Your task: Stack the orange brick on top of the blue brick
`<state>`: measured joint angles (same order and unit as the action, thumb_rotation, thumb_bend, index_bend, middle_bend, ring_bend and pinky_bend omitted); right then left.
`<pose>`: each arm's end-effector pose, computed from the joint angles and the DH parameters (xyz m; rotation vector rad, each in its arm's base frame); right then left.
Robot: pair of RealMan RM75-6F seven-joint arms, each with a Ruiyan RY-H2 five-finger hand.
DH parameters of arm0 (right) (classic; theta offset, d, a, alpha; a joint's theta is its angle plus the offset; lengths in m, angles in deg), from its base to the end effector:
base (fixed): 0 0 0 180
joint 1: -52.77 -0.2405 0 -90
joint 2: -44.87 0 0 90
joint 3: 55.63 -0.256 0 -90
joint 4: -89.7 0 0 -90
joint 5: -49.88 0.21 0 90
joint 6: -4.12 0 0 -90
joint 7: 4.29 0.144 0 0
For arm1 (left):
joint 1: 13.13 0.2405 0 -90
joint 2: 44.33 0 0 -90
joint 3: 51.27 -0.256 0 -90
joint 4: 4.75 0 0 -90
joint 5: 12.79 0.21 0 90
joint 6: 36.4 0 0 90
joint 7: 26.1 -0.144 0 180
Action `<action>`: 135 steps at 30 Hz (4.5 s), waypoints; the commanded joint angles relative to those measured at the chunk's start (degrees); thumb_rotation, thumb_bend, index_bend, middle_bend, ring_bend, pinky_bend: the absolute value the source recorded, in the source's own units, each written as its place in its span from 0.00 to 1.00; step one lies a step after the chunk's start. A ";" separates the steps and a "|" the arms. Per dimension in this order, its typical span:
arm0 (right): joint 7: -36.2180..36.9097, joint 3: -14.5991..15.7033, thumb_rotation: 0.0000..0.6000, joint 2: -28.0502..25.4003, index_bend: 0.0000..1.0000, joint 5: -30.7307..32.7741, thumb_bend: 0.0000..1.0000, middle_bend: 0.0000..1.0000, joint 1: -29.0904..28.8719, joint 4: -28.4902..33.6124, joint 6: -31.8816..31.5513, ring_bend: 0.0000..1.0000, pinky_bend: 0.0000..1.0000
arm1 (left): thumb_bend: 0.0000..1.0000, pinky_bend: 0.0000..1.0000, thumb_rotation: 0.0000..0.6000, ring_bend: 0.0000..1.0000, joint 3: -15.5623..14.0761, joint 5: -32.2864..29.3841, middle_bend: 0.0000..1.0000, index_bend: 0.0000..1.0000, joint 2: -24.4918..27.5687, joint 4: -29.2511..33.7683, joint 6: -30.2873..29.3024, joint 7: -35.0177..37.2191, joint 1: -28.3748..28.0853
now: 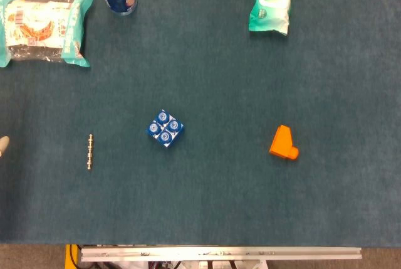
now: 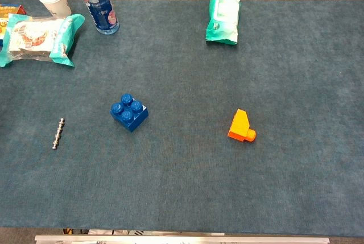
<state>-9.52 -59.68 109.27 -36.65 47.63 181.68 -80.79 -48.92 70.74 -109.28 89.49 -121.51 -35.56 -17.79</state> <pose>-0.3080 -0.1869 0.1601 1.4143 -0.8124 0.8590 -0.3101 0.1774 0.1523 -1.3954 -0.8424 -0.7879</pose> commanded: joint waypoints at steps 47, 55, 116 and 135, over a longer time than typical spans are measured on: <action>0.31 -1.65 1.00 -0.73 0.26 -0.27 0.19 0.32 -2.30 1.77 -0.01 0.25 0.30 | 0.15 0.10 1.00 0.16 -5.27 18.19 0.17 0.10 -10.86 -17.55 24.34 15.49 -24.06; 0.26 -1.58 1.00 -0.81 0.26 0.03 0.19 0.32 -1.76 1.92 -0.74 0.25 0.30 | 0.15 0.10 1.00 0.16 -5.78 19.81 0.16 0.10 -15.23 -22.53 24.52 20.25 -28.02; 7.72 -1.64 1.00 -3.26 0.27 -1.60 0.19 0.33 0.26 -1.80 -3.53 0.26 0.30 | 0.15 0.10 1.00 0.16 0.37 4.44 0.15 0.10 -25.94 -20.93 30.68 12.92 -39.15; 6.91 2.93 1.00 -6.63 0.29 -13.36 0.19 0.36 -10.64 3.97 11.62 0.27 0.31 | 0.15 0.10 1.00 0.16 -2.41 -2.40 0.15 0.10 -6.24 -4.20 10.84 1.64 -21.07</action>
<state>-2.17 -57.47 102.57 -48.77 38.31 185.13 -70.71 -51.00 69.52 -116.73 83.89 -108.92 -32.84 -40.57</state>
